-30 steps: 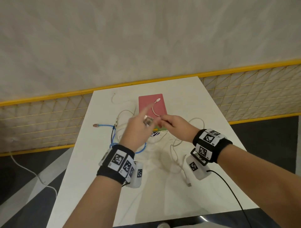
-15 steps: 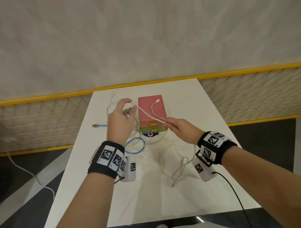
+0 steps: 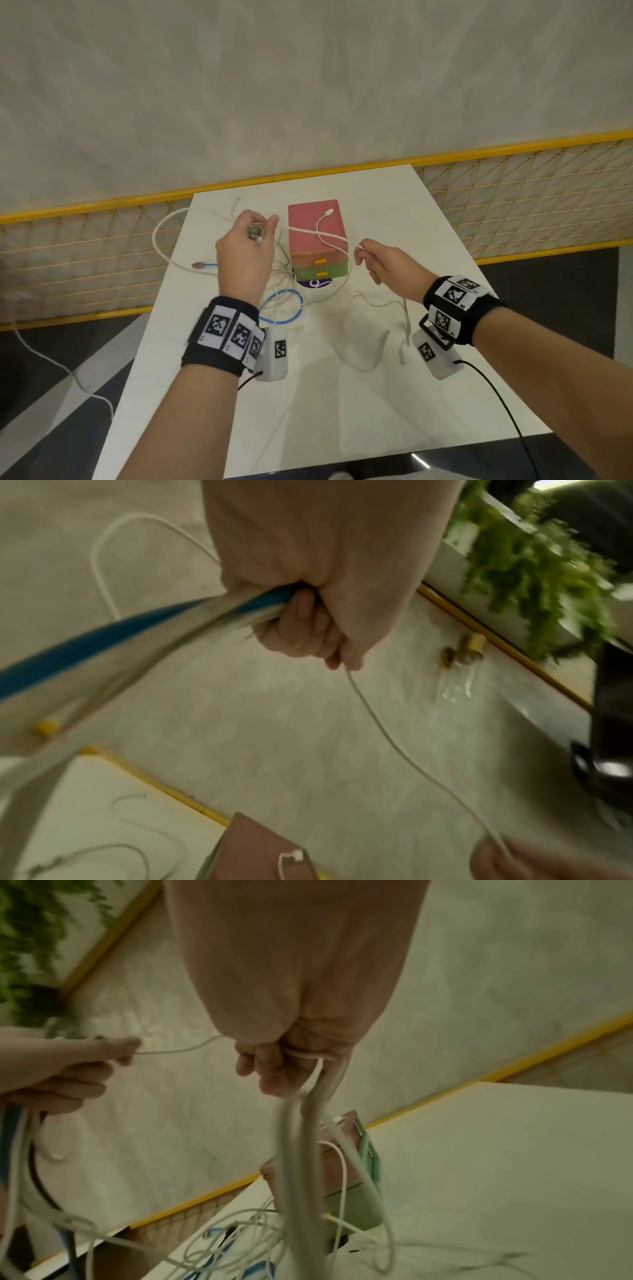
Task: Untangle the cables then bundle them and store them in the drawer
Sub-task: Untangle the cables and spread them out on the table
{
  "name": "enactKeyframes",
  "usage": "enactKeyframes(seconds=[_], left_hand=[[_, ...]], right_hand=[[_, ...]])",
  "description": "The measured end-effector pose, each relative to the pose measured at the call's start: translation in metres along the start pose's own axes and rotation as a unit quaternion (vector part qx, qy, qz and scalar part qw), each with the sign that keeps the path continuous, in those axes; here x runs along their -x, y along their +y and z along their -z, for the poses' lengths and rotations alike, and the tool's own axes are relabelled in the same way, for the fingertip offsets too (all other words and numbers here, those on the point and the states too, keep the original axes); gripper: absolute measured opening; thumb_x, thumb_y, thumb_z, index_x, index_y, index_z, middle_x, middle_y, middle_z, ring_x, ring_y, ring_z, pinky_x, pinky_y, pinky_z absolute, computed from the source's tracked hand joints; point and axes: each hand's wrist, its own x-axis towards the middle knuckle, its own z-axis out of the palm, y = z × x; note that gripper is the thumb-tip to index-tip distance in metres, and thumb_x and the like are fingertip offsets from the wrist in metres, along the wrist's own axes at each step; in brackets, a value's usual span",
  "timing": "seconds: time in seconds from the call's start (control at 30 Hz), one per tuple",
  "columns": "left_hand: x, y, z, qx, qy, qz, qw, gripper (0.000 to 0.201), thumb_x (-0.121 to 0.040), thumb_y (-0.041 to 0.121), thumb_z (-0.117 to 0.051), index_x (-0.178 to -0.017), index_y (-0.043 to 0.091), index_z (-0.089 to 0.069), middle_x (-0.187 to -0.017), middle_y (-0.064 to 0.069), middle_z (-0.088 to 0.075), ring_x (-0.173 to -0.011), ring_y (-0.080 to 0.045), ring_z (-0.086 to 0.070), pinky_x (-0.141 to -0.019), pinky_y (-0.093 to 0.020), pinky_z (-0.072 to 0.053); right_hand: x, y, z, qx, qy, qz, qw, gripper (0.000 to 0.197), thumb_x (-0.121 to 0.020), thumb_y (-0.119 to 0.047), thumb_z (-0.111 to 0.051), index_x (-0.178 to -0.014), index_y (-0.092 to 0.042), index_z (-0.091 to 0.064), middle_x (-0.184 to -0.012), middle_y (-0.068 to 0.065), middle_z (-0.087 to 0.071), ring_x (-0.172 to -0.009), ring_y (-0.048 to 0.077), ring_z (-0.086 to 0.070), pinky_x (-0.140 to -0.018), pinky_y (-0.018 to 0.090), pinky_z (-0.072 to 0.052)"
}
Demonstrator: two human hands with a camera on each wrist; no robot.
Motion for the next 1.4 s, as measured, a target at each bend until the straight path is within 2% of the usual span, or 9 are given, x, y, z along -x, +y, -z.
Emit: enactKeyframes(seconds=[0.1, 0.2, 0.33, 0.43, 0.63, 0.83, 0.97, 1.13, 1.4], left_hand=[[0.018, 0.009, -0.010, 0.008, -0.120, -0.018, 0.993, 0.031, -0.093, 0.037, -0.061, -0.123, 0.032, -0.057, -0.058, 0.010, -0.049, -0.051, -0.004, -0.048, -0.053, -0.016, -0.040], [0.039, 0.019, -0.028, 0.013, -0.239, -0.058, 0.969, 0.029, -0.092, 0.042, -0.061, -0.118, 0.031, -0.060, -0.056, 0.012, -0.046, -0.050, -0.001, -0.048, -0.052, -0.019, -0.038], [0.022, 0.011, -0.026, 0.036, -0.140, -0.040, 0.989, 0.026, -0.091, 0.039, -0.062, -0.086, 0.014, -0.061, -0.061, 0.010, -0.055, -0.048, -0.001, -0.046, -0.049, -0.014, -0.035], [0.005, 0.001, -0.011, 0.018, -0.042, -0.024, 0.999, 0.025, -0.092, 0.036, -0.063, -0.087, 0.012, -0.061, -0.057, 0.009, -0.049, -0.050, -0.007, -0.045, -0.053, -0.022, -0.032], [0.032, 0.018, -0.027, -0.016, -0.258, -0.078, 0.963, 0.027, -0.092, 0.043, -0.060, -0.116, 0.032, -0.063, -0.058, 0.010, -0.049, -0.051, -0.005, -0.046, -0.055, -0.024, -0.039], [0.014, 0.002, -0.016, -0.001, -0.125, -0.059, 0.990, 0.024, -0.093, 0.040, -0.061, -0.085, 0.017, -0.059, -0.057, 0.008, -0.053, -0.045, -0.006, -0.044, -0.050, -0.022, -0.039], [0.007, -0.004, -0.007, -0.011, -0.132, -0.067, 0.989, 0.021, -0.093, 0.036, -0.062, -0.086, 0.016, -0.060, -0.055, 0.009, -0.047, -0.049, -0.006, -0.045, -0.050, -0.017, -0.035], [0.022, -0.006, -0.012, 0.009, -0.163, -0.072, 0.984, 0.017, -0.093, 0.036, -0.061, -0.088, 0.020, -0.061, -0.054, 0.009, -0.045, -0.047, -0.008, -0.039, -0.052, -0.031, -0.038], [0.022, -0.015, 0.003, 0.079, -0.114, -0.055, 0.989, 0.011, -0.091, 0.032, -0.064, -0.096, 0.023, -0.063, -0.058, 0.004, -0.051, -0.048, -0.011, -0.039, -0.050, -0.024, -0.034]], right_hand=[[-0.002, -0.011, -0.004, -0.007, 0.003, 0.015, 1.000, 0.021, -0.102, -0.014, -0.031, -0.097, -0.005, -0.050, -0.065, -0.019, -0.051, -0.058, 0.002, -0.044, -0.065, 0.021, -0.039], [-0.006, -0.028, -0.007, -0.016, 0.000, 0.054, 0.998, 0.020, -0.100, -0.004, -0.035, -0.106, 0.007, -0.051, -0.071, -0.021, -0.048, -0.065, -0.012, -0.050, -0.065, 0.007, -0.038], [-0.001, -0.025, -0.006, -0.003, -0.014, 0.057, 0.998, 0.021, -0.102, -0.009, -0.032, -0.102, -0.011, -0.053, -0.069, -0.019, -0.051, -0.059, 0.004, -0.047, -0.062, 0.015, -0.038], [0.004, -0.004, 0.000, 0.027, -0.011, 0.019, 0.999, 0.022, -0.102, -0.015, -0.029, -0.097, -0.016, -0.051, -0.073, 0.008, -0.049, -0.066, 0.023, -0.050, -0.064, 0.027, -0.041], [-0.005, -0.024, -0.009, 0.020, 0.003, 0.064, 0.998, 0.018, -0.101, -0.013, -0.033, -0.099, -0.001, -0.046, -0.070, 0.007, -0.045, -0.062, 0.020, -0.043, -0.060, 0.028, -0.038], [0.001, 0.006, -0.005, 0.167, -0.043, -0.028, 0.985, 0.026, -0.100, -0.026, -0.031, -0.106, -0.021, -0.056, -0.084, 0.001, -0.056, -0.080, 0.025, -0.054, -0.078, 0.034, -0.040], [0.008, 0.026, -0.005, 0.216, -0.049, -0.009, 0.975, 0.022, -0.099, -0.026, -0.044, -0.101, -0.022, -0.065, -0.101, -0.004, -0.059, -0.083, 0.006, -0.057, -0.094, 0.039, -0.041], [-0.009, -0.013, -0.010, 0.080, -0.043, 0.070, 0.993, 0.030, -0.088, -0.025, -0.065, -0.117, -0.019, -0.061, -0.097, -0.010, -0.047, -0.081, 0.002, -0.051, -0.075, 0.013, -0.044], [-0.044, -0.062, -0.013, 0.088, -0.090, 0.075, 0.989, 0.016, -0.095, -0.019, -0.053, -0.084, -0.013, -0.063, -0.060, -0.005, -0.054, -0.053, 0.013, -0.056, -0.057, 0.032, -0.043]])
